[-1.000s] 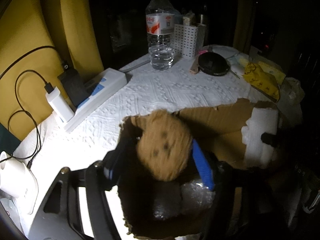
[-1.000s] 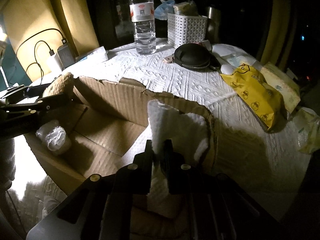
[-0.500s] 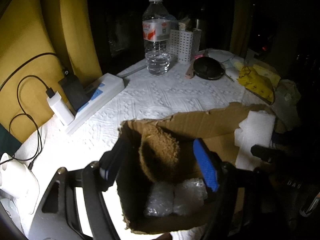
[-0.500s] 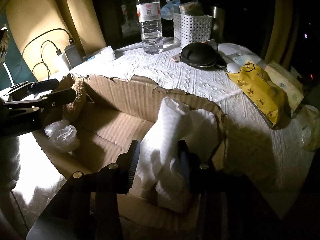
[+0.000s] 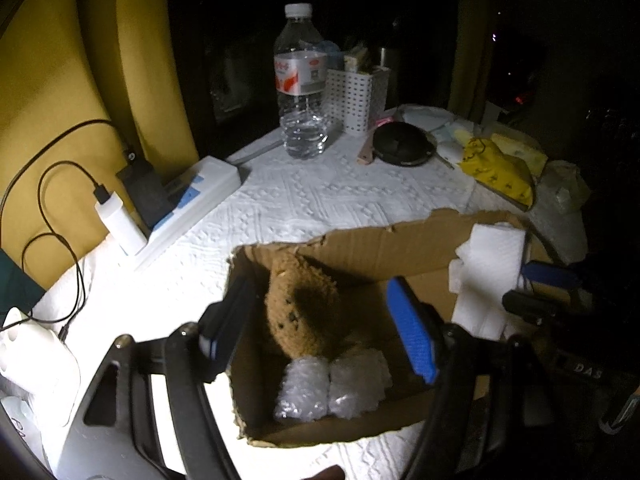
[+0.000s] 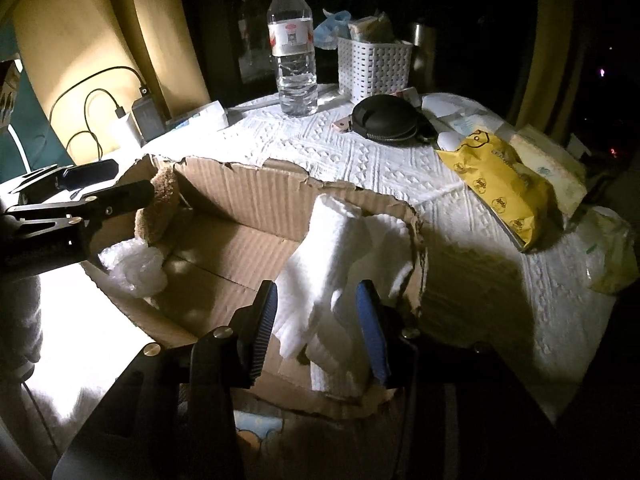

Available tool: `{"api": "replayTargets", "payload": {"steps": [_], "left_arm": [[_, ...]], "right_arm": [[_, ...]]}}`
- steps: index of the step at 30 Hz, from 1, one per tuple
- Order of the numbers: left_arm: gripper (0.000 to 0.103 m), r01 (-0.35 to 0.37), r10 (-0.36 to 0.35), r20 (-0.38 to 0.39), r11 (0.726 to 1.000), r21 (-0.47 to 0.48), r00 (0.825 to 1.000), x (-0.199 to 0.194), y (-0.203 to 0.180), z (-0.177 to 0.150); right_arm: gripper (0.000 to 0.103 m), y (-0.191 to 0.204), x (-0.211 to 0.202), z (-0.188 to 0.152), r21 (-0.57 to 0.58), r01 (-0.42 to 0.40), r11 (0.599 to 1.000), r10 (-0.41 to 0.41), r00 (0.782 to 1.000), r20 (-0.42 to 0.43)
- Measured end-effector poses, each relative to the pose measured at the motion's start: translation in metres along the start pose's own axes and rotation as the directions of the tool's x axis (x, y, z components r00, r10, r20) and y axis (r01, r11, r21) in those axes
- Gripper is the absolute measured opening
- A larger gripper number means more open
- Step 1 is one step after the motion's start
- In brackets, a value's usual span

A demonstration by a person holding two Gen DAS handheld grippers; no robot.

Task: Organize soft objects
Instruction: 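Open the left tool to release the bear while the right tool releases the towel in the box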

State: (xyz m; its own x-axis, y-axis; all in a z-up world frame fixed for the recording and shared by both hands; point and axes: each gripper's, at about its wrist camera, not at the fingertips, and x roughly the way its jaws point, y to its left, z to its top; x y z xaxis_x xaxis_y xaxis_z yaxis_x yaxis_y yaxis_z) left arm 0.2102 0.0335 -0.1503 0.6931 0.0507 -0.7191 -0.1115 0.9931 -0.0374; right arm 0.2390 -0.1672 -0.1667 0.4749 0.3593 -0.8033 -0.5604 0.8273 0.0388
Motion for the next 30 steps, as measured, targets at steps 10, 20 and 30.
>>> {"api": "replayTargets", "payload": {"steps": [10, 20, 30], "left_arm": [[0.071, 0.002, -0.002, 0.022, 1.000, 0.006, 1.000, -0.021, -0.001, 0.001], [0.071, 0.005, -0.005, 0.035, 1.000, 0.015, 0.999, -0.051, -0.007, -0.014], [0.071, 0.001, -0.001, 0.048, 1.000, 0.019, 0.999, -0.081, -0.011, -0.031]], "right_arm": [[0.044, 0.004, -0.020, -0.004, 0.005, 0.012, 1.000, -0.012, 1.000, 0.014], [0.044, 0.010, -0.049, -0.014, 0.009, 0.016, 1.000, -0.016, 0.999, 0.042], [0.045, 0.022, -0.078, -0.025, 0.009, 0.006, 1.000, -0.007, 0.997, 0.077]]}}
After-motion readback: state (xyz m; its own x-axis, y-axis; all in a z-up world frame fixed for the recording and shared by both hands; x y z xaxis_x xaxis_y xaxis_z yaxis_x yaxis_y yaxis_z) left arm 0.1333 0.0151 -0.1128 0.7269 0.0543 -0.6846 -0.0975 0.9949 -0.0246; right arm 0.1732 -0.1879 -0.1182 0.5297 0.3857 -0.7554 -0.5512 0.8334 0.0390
